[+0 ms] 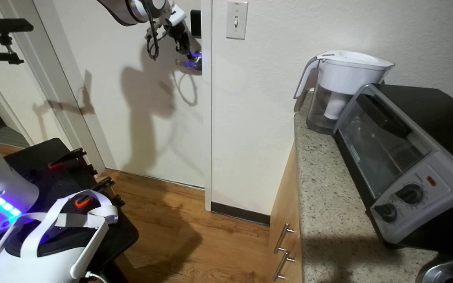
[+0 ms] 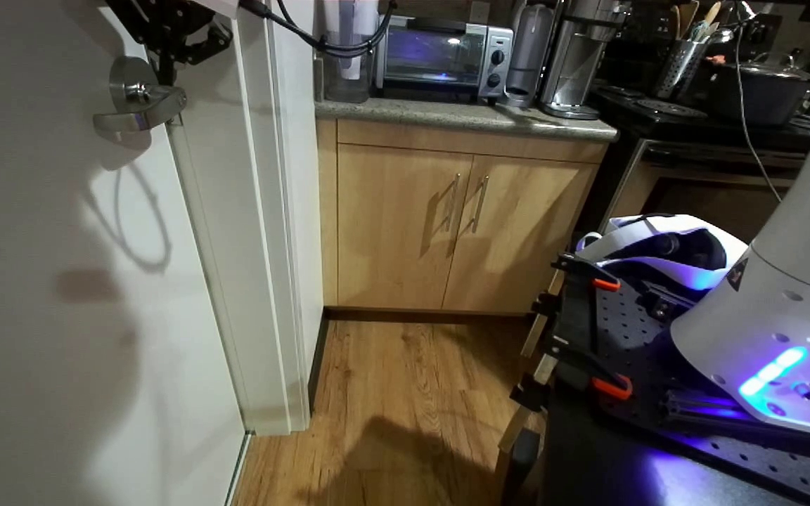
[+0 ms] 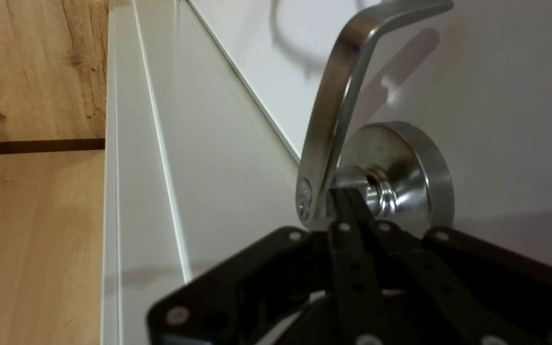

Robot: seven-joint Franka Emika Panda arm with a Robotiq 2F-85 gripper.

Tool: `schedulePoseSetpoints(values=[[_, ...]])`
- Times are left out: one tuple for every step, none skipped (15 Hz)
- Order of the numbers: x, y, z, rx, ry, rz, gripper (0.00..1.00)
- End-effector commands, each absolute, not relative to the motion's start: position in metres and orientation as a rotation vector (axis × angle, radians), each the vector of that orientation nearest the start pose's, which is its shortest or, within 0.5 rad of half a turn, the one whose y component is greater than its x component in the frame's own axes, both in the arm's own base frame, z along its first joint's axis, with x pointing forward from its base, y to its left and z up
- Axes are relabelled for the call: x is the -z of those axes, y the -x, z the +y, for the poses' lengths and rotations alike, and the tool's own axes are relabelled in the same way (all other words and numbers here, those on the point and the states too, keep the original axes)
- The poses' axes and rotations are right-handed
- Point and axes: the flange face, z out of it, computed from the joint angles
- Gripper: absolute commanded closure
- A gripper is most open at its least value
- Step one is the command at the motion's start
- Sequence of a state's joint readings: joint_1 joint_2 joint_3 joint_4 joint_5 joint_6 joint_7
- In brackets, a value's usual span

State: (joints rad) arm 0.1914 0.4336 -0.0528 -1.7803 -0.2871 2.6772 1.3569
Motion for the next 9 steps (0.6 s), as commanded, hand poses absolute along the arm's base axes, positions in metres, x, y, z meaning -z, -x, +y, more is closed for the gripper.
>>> schedulePoseSetpoints(values=[[-0.376, -0.675, 0.110, 0.704, 2.590, 1.373, 1.00], [-0.376, -0.673, 0.110, 0.709, 2.599, 1.377, 1.00], [-0.377, -0.670, 0.110, 0.708, 2.611, 1.381, 1.00], [-0.379, -0.668, 0.109, 0.703, 2.623, 1.388, 1.00], [-0.380, -0.666, 0.109, 0.696, 2.630, 1.392, 1.00], [-0.381, -0.665, 0.108, 0.693, 2.633, 1.398, 1.00], [-0.381, -0.664, 0.107, 0.686, 2.638, 1.407, 1.00], [-0.380, -0.665, 0.106, 0.682, 2.643, 1.416, 1.00], [-0.378, -0.665, 0.104, 0.678, 2.654, 1.427, 1.00]])
